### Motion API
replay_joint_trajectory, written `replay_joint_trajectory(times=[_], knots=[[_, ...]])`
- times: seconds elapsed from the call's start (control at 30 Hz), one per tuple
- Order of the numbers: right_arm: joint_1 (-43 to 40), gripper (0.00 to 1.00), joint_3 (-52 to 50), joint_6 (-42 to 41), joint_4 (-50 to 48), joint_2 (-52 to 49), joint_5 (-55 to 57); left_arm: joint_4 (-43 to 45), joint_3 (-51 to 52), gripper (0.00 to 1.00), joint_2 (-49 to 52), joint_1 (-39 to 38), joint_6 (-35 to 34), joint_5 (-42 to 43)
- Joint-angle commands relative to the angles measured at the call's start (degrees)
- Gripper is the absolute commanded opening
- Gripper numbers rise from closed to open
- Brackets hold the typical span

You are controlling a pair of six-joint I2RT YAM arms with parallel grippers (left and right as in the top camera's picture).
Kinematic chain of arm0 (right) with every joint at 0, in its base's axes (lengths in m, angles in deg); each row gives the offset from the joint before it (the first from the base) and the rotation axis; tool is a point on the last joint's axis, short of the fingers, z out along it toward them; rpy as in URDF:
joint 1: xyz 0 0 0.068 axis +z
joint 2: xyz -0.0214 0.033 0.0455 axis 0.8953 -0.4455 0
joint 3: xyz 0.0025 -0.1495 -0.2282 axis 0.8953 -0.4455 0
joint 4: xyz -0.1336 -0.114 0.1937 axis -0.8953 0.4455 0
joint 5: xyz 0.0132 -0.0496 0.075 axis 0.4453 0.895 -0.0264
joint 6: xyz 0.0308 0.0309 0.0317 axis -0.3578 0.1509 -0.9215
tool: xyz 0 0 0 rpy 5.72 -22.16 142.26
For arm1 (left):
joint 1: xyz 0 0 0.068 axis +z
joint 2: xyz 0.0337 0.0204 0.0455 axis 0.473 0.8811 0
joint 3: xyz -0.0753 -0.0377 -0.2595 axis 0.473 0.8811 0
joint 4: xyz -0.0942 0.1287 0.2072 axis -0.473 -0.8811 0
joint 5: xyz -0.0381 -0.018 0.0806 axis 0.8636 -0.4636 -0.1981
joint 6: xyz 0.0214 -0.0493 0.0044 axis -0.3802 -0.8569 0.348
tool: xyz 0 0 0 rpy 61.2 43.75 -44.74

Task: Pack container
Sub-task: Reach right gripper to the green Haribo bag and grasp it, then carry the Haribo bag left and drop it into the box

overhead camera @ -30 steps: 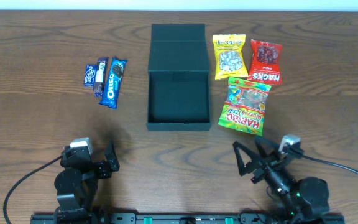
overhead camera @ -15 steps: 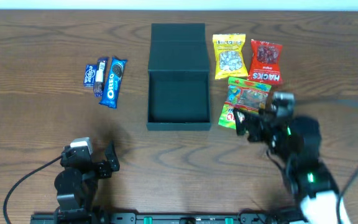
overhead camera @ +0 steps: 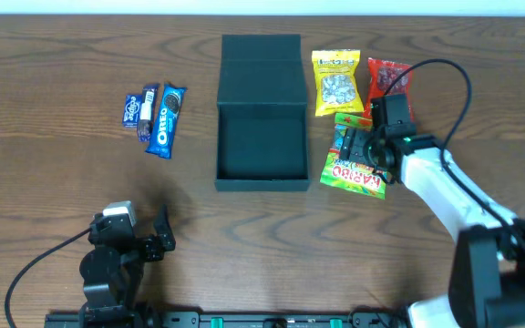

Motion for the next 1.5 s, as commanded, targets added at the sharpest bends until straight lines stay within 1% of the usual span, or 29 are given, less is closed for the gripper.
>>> replay_joint_trajectory(times=[0.0,0.07,0.1,0.13,0.17,0.2,0.23,0.27,0.3,0.37,0.43,0.57,0.7,0.8,0.93,1.07,1.13,1.23,1.33,1.47], knots=[[0.2,0.81,1.1,-0.9,-0.9,-4.0,3.3,-0.1,0.9,0.95,-0.3,0.0,-0.6,0.0],[0.2,0.79,1.1,-0.9,-2.4,-7.0,3.8,-0.1,0.9,0.95,-0.3,0.0,-0.6,0.0],[0.2,0.77,1.1,-0.9,-2.9,-8.0,3.8,-0.1,0.9,0.95,-0.3,0.0,-0.6,0.0],[0.2,0.71,1.1,-0.9,-3.3,-8.9,3.9,-0.1,0.9,0.95,-0.3,0.0,-0.6,0.0],[0.2,0.64,1.1,-1.0,-3.5,-10.0,3.9,-0.1,0.9,0.95,-0.3,0.0,-0.6,0.0],[0.3,0.55,1.1,-1.0,-3.5,-10.8,3.9,-0.1,0.9,0.95,-0.3,0.0,-0.6,0.0],[0.3,0.5,1.1,-1.0,-3.4,-11.5,3.9,-0.1,0.9,0.95,-0.3,0.0,-0.6,0.0],[0.3,0.38,1.1,-1.0,-3.0,-12.1,3.9,-0.1,0.9,0.95,-0.3,0.0,-0.6,0.0],[0.3,0.32,1.1,-1.0,-2.6,-12.1,3.9,-0.1,0.9,0.95,-0.3,0.0,-0.6,0.0],[0.3,0.14,1.1,-1.0,-1.6,-11.8,3.9,-0.1,0.9,0.95,-0.3,0.0,-0.6,0.0],[0.3,0.01,1.4,-1.0,-0.4,-11.5,3.8,-0.1,0.9,0.95,-0.3,0.0,-0.6,0.0],[0.3,0.01,3.8,-1.0,4.8,-9.7,3.7,-0.1,0.9,0.95,-0.3,0.0,-0.6,0.0],[0.8,0.01,8.5,-0.9,10.3,-6.0,2.9,-0.1,0.9,0.95,-0.3,0.0,-0.6,0.0],[2.1,0.01,11.7,-0.9,11.9,-2.4,1.7,-0.1,0.9,0.95,-0.3,0.0,-0.6,0.0],[6.1,0.01,15.4,-0.9,11.3,3.3,1.5,-0.1,0.9,0.95,-0.3,0.0,-0.6,0.0],[11.9,0.01,18.2,-1.0,9.2,5.6,1.6,-0.1,0.9,0.95,-0.3,0.0,-0.6,0.0],[15.8,0.01,19.5,-2.2,7.3,5.4,1.8,-0.1,0.9,0.95,-0.3,0.0,-0.6,0.0],[20.1,0.01,19.5,-6.6,3.7,4.7,2.8,-0.1,0.9,0.95,-0.3,0.0,-0.6,0.0],[22.9,0.01,19.5,-10.1,2.9,2.5,4.4,-0.1,0.9,0.95,-0.3,0.0,-0.6,0.0],[24.7,0.01,19.5,-10.6,3.0,-1.8,4.4,-0.1,0.9,0.95,-0.3,0.0,-0.6,0.0]])
